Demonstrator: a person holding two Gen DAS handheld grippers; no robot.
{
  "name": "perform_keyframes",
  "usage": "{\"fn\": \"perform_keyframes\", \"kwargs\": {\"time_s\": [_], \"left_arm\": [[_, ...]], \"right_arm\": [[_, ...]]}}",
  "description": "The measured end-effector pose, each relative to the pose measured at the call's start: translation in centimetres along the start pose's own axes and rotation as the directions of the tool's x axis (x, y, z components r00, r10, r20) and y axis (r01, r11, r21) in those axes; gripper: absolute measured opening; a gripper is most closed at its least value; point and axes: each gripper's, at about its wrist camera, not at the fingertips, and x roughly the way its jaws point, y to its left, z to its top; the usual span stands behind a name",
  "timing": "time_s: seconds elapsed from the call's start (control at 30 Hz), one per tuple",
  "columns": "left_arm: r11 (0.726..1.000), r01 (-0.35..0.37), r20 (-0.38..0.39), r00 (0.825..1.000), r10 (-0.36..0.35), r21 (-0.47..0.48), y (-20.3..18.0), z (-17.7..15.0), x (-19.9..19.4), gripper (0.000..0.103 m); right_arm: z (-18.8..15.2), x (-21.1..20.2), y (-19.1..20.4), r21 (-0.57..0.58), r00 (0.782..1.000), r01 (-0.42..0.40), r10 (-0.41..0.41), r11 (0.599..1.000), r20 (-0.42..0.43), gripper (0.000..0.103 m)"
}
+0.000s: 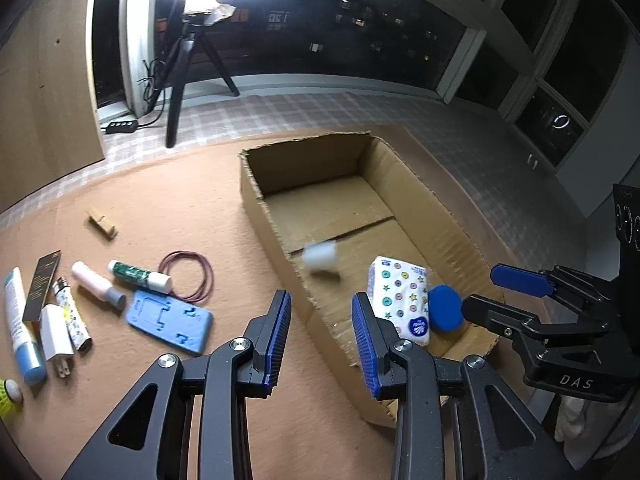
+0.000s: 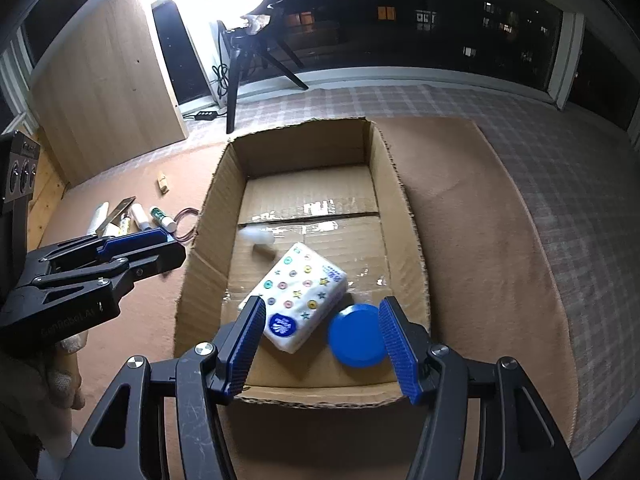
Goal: Organize objects
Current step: 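Move the right tool back to the white-blue lotion bottle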
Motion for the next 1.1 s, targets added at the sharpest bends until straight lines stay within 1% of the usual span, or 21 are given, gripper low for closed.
{"fn": "perform_keyframes", "kwargs": {"time_s": [0.33,0.43,0.6,0.7,0.8,0.87,1.1], "left_arm": [[0.998,-0.041,0.006,0.999,0.041,-0.049,3.6,-1.7,-2.7,0.034],[0.996,-0.059,0.008,0.998,0.060,-0.069,5.3,-2.5,-3.9,0.034],[0.987,-0.096,0.014,0.995,0.098,-0.128,9.0,-3.8,-5.9,0.034],[0.979,-0.117,0.015,0.992,0.121,-0.169,11.6,-4.8,-7.3,0.034],[0.968,-0.140,0.014,0.989,0.146,-0.206,14.2,-6.0,-8.7,0.034],[0.960,-0.157,0.012,0.986,0.164,-0.234,16.0,-7.0,-9.6,0.034],[0.925,-0.197,0.000,0.978,0.209,-0.324,21.8,-9.6,-11.9,0.035]], "right_arm": [[0.2,-0.3,2.8,-0.007,0.999,-0.046,0.046,0.999,-0.002,0.055],[0.4,-0.2,4.2,-0.010,0.997,-0.078,0.078,0.997,-0.005,0.055],[0.9,0.5,7.2,-0.034,0.992,-0.126,0.126,0.991,-0.019,0.055],[1.4,0.9,9.5,-0.061,0.988,-0.151,0.150,0.987,-0.028,0.055],[1.9,1.4,11.7,-0.073,0.980,-0.197,0.194,0.978,-0.039,0.055],[2.5,1.8,13.6,-0.084,0.973,-0.228,0.224,0.970,-0.047,0.055],[4.4,3.2,19.9,-0.160,0.957,-0.289,0.281,0.944,-0.070,0.055]]}}
